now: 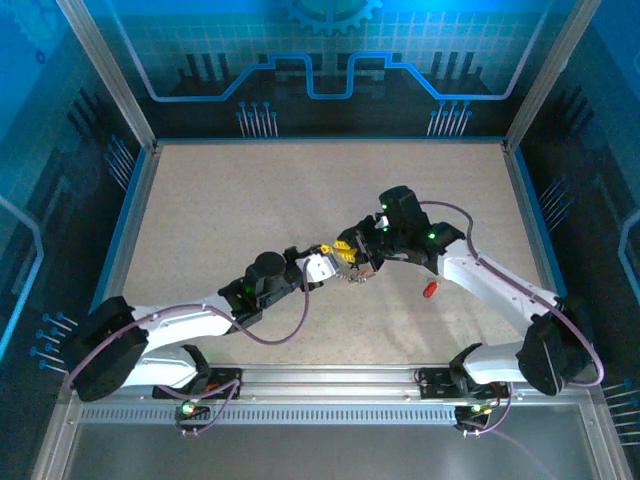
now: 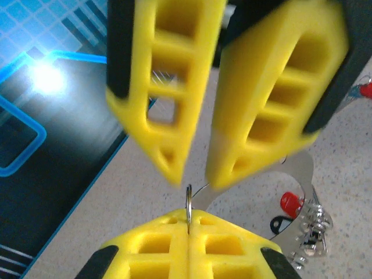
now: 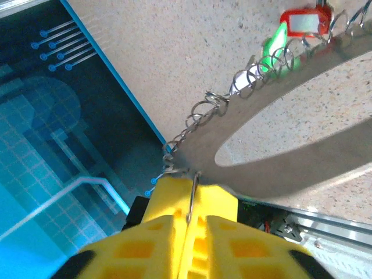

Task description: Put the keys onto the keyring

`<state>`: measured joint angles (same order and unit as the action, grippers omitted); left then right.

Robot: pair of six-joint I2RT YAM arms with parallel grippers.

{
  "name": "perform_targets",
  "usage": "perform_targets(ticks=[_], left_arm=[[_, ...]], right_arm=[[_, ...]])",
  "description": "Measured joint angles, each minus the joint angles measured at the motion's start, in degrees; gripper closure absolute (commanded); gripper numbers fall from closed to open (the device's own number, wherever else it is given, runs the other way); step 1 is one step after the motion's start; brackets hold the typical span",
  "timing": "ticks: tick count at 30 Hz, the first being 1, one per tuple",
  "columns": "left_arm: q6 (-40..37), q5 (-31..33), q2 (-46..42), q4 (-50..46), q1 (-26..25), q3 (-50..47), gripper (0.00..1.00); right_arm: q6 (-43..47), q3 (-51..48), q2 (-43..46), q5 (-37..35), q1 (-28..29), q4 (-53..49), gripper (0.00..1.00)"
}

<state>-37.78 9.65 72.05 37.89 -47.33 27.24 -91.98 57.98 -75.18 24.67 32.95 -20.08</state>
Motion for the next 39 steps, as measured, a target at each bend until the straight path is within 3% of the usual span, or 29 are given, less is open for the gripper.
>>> perform_targets(ticks=[2, 8, 14, 17, 22, 25, 30, 39], left_arm=[[0.5, -0.8, -1.7, -4.2, 0.7, 0.3, 1.00], [5.9, -9.9, -8.1, -16.6, 5.4, 4.5, 1.00], [15.1, -26.3, -11.6, -30.2, 15.3, 13.4, 1.00], [16.9, -33.9, -11.0, -38.5, 17.3, 19.5, 1.00], [17.3, -46.8, -7.2, -48.0, 17.9, 27.9, 1.00], [16.7, -52.2, -6.0, -50.7, 17.9, 28.9, 1.00], [14.3, -55.9, -4.4, -55.5, 17.9, 29.4, 1.00], [7.1, -55.6, -1.4, -65.6, 16.0, 35.2, 1.00]], right_arm=[[4.8, 1.5, 1.4, -1.7, -0.9, -3.7, 0.59], [27.8, 5.1, 5.0, -5.1, -5.9, -5.3, 0.66], [68.2, 6.3, 10.2, -4.3, -6.5, -5.3, 0.67], [87.9, 6.2, 11.8, -1.0, -6.4, -5.8, 0.69], [109.7, 4.9, 12.0, 4.7, -6.6, -5.9, 0.75], [118.3, 3.6, 11.9, 9.1, -6.8, -5.9, 0.73], [126.8, 1.6, 11.9, 13.2, -5.2, -5.7, 0.64], [130.0, 1.3, 10.8, 11.5, 0.0, -5.9, 0.68]])
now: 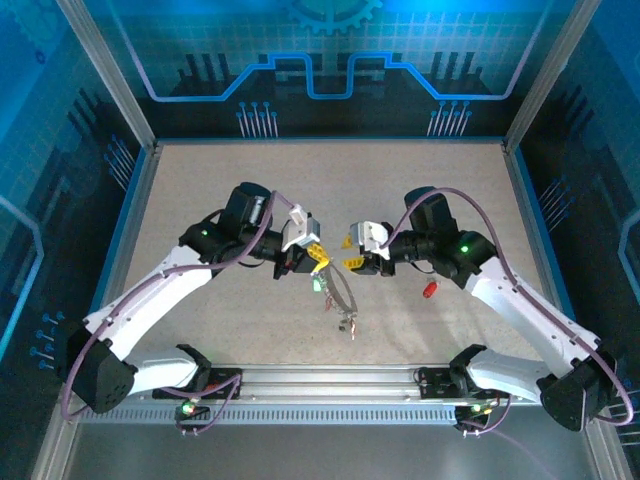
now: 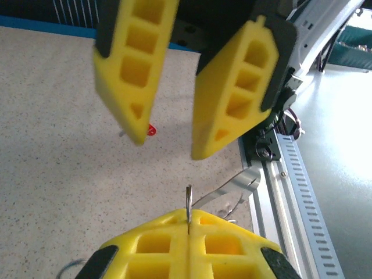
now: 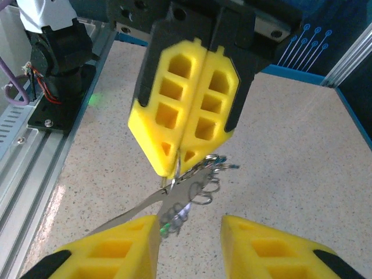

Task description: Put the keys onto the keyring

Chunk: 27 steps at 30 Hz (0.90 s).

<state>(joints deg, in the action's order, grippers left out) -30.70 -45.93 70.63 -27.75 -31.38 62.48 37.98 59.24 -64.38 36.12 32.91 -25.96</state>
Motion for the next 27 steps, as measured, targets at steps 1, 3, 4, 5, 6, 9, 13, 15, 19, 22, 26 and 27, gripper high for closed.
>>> perform_targets(ticks=[1, 3, 4, 5, 6, 9, 13, 15, 19, 22, 26, 27], left_arm=[[-0.7, 0.5, 0.1, -1.4, -0.3, 0.7, 1.00], [-1.5, 1.6, 0.5, -3.7, -0.7, 2.3, 1.00], [-2.0, 2.1, 0.7, -4.8, -0.8, 3.1, 1.00], [-2.4, 2.6, 0.9, -5.6, -0.9, 3.8, 1.00], [-2.7, 3.1, 1.0, -6.4, -1.0, 4.3, 1.00], [-3.4, 4.2, 1.6, -8.3, -1.6, 5.3, 1.00], [-4.0, 5.2, 1.9, -9.7, -1.9, 5.6, 1.00], [-4.2, 5.4, 2.0, -10.0, -2.0, 5.6, 1.00], [-4.6, 6.2, 2.7, -11.2, -2.9, 6.1, 1.00], [-5.4, 6.8, 3.4, -11.7, -3.4, 6.7, 1.00], [-5.5, 7.6, 3.5, -12.1, -3.5, 6.8, 1.00], [-5.5, 7.7, 3.5, -12.1, -3.6, 6.8, 1.00]], right_arm=[[0.0, 0.0, -0.4, -0.2, 0.1, -0.2, 0.68], [0.0, 0.0, -1.3, -0.5, 0.3, -0.4, 0.69], [0.0, 0.0, -1.7, -0.7, 0.6, -0.5, 0.69], [0.0, 0.0, -2.0, -0.8, 0.8, -0.6, 0.69], [-0.1, 0.0, -2.3, -0.8, 1.1, -0.6, 0.69], [-0.5, 0.0, -2.4, -0.7, 2.0, -0.6, 0.69], [-1.0, 0.0, -2.4, -0.5, 2.6, -0.4, 0.68], [-1.2, 0.0, -2.4, -0.2, 2.6, -0.2, 0.68], [-2.1, 0.0, -2.4, 0.7, 2.7, 0.4, 0.68], [-2.4, 0.0, -2.4, 1.3, 2.8, 0.7, 0.69], [-2.9, 0.0, -3.0, 1.6, 3.3, 0.7, 0.73], [-3.0, 0.0, -3.3, 1.6, 3.5, 0.7, 0.74]])
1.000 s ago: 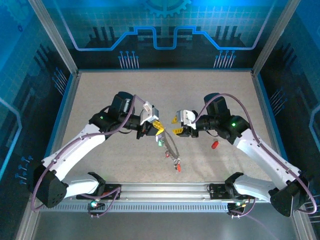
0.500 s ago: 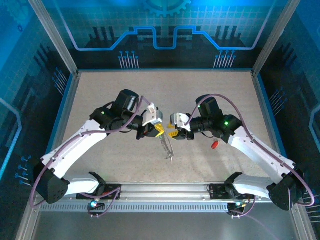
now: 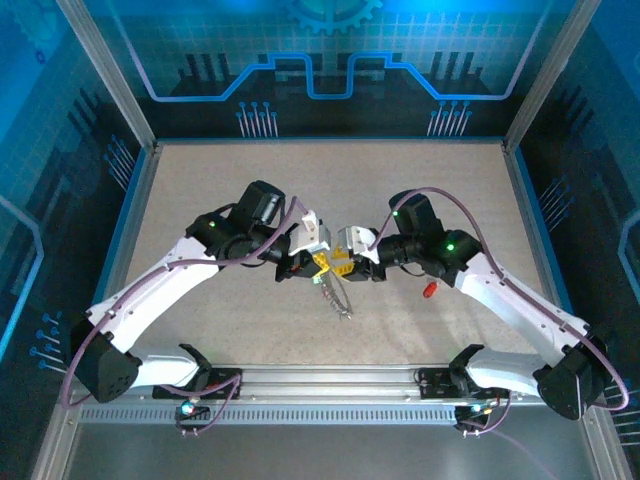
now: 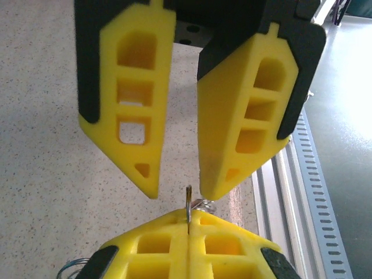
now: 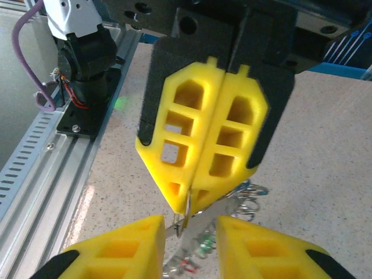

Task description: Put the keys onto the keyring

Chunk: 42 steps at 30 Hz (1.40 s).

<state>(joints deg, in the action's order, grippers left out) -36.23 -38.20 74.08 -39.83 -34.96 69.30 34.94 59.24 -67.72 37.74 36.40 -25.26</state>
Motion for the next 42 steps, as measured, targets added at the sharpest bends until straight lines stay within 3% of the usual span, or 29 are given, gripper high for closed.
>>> perform_targets(ticks=[5, 9, 12, 13, 16, 19, 31, 36, 42], left_arm=[[-0.2, 0.8, 0.0, -0.3, -0.1, 0.0, 1.00], [-0.3, 1.3, 0.0, -0.5, -0.1, 0.3, 1.00], [-0.5, 1.6, 0.0, -0.7, -0.1, 0.3, 1.00], [-0.7, 1.8, 0.0, -0.7, -0.1, 0.3, 0.98], [-1.6, 2.4, 0.0, -0.7, -0.1, 0.3, 0.75], [-1.7, 2.7, -0.8, -0.6, -0.2, 0.3, 0.69], [0.3, 7.4, -9.6, 2.3, -0.3, -5.2, 0.73], [1.8, 8.6, -10.7, 4.2, -0.4, -7.3, 0.79], [2.9, 8.6, -10.7, 6.5, -0.4, -7.3, 0.79]], right_arm=[[-0.7, 0.0, -1.1, -0.2, 0.3, 0.0, 0.80], [-1.5, 0.0, -1.2, 0.0, 0.4, 0.3, 1.00], [-2.7, 0.0, -1.4, 0.1, 0.3, 0.4, 1.00], [-3.1, 0.0, -1.4, 0.2, 0.3, 0.5, 1.00], [-5.2, -1.3, -1.2, 0.3, 0.3, 3.0, 1.00], [-8.4, -5.1, -0.1, 0.2, 0.3, 8.6, 1.00], [-23.5, -19.8, 5.8, -1.7, 0.3, 36.8, 1.00], [-26.4, -20.4, 5.9, -2.0, 0.3, 41.1, 1.00], [-28.4, -20.7, 5.9, -3.0, 0.3, 43.8, 1.00]])
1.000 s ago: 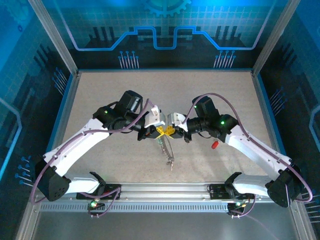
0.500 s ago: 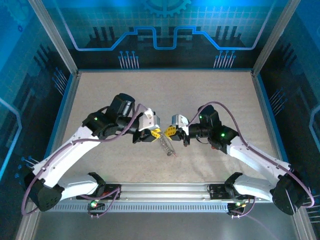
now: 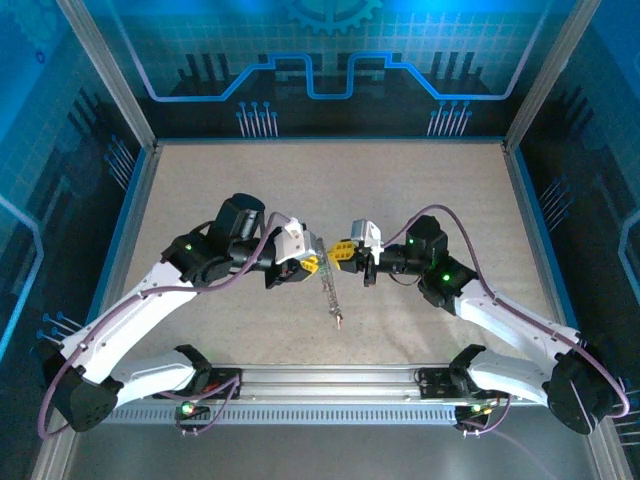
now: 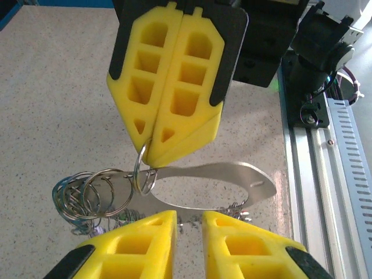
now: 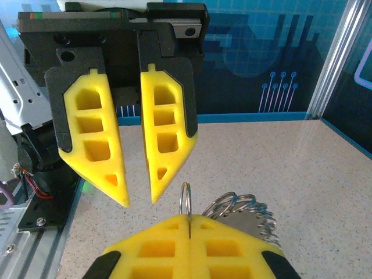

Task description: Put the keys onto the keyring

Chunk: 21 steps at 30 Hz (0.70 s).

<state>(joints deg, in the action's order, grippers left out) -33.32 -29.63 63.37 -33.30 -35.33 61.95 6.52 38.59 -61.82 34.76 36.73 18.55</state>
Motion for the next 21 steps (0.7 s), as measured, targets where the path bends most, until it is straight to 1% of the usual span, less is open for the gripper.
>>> perform_targets(ticks=[4, 10, 14, 21], left_arm=[[0.2, -0.1, 0.3, 1.5, -0.1, 0.0, 0.78], [0.2, -0.1, 0.9, 2.8, -0.1, 0.0, 0.74], [0.2, -0.1, 1.3, 3.3, -0.1, -0.1, 0.77], [0.2, -0.1, 1.5, 3.7, -0.1, -0.1, 0.77]], right_arm=[[-0.4, -0.3, 0.0, -0.3, 0.1, 0.2, 1.00], [-0.3, -0.3, 0.3, -0.6, 0.5, 0.0, 1.00], [-0.3, -0.3, 0.4, -1.0, 0.5, -0.1, 1.00], [0.2, -0.3, 0.5, -1.4, 0.9, -0.7, 1.00]])
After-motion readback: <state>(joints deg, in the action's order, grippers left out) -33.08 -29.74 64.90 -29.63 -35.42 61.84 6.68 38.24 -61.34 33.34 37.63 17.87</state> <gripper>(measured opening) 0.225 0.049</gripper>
